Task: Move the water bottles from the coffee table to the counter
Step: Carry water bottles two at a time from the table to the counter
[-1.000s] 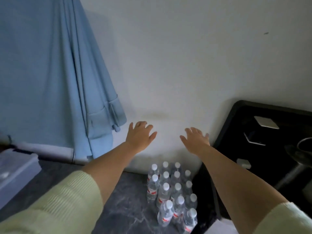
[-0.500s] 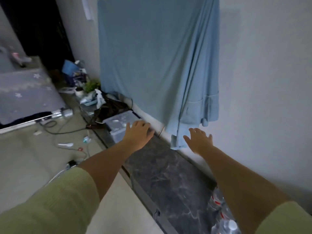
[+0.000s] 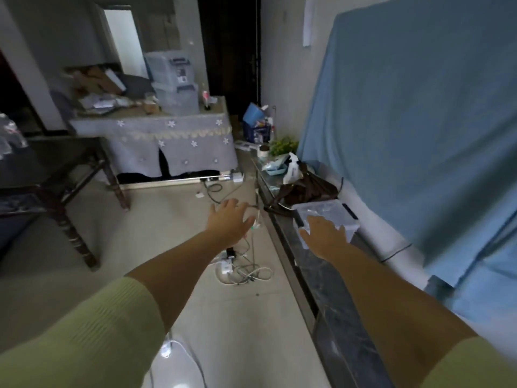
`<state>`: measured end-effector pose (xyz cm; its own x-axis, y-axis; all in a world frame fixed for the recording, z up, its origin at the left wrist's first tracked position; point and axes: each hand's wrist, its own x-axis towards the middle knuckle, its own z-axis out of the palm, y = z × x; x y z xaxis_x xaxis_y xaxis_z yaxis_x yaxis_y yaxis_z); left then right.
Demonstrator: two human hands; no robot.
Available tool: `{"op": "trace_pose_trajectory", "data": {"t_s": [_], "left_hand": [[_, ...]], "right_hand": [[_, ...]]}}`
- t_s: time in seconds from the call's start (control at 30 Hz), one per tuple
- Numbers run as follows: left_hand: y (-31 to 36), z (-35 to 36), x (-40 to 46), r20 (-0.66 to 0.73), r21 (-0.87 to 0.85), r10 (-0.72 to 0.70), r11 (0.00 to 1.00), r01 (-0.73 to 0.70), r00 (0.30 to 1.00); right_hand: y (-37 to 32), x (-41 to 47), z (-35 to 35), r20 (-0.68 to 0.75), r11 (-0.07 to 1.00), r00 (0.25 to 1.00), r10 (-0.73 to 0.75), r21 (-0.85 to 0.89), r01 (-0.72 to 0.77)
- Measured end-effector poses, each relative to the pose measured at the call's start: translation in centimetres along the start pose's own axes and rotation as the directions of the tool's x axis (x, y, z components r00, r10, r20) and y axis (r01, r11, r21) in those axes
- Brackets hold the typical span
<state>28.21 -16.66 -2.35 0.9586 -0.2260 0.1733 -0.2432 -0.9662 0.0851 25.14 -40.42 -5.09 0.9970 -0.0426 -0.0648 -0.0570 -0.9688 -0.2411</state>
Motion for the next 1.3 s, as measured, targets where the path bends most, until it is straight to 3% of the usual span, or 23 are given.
{"op": "trace_pose_trajectory", "data": {"t_s": [0.2,0.5,0.7,0.87,1.07,1.3], "left_hand": [[-9.1,-0.7,0.8,0.028,0.013,-0.081,0.997,0.081,0.996],[-21.0,0.6,2.5,0.041,-0.029,-0.316,0.948,0.317,0.948],[-26.0,1.3,7.1,0.040,-0.007,-0.419,0.908,0.419,0.907],[-28.6,1.7,13.1,0.045,0.012,-0.487,0.873,0.487,0.872],[-31.8,2.4,19.1,0.025,0.019,-0.557,0.831,0.557,0.830],[-38.5,4.2,22.7,0.059,0.042,-0.642,0.767,0.641,0.764]], "right_hand": [[-9.1,6.0,1.5,-0.024,0.994,0.994,-0.107,-0.024,0.107],[-20.2,14.2,3.9,0.069,0.956,0.959,-0.275,-0.089,0.281],[-24.9,21.7,4.8,0.084,0.923,0.923,-0.377,-0.046,0.381],[-27.7,30.0,4.0,0.121,0.876,0.878,-0.464,-0.089,0.475],[-31.6,39.1,2.9,0.063,0.788,0.805,-0.590,-0.170,0.591],[-38.2,46.2,6.2,0.168,0.715,0.737,-0.655,-0.178,0.676]]}}
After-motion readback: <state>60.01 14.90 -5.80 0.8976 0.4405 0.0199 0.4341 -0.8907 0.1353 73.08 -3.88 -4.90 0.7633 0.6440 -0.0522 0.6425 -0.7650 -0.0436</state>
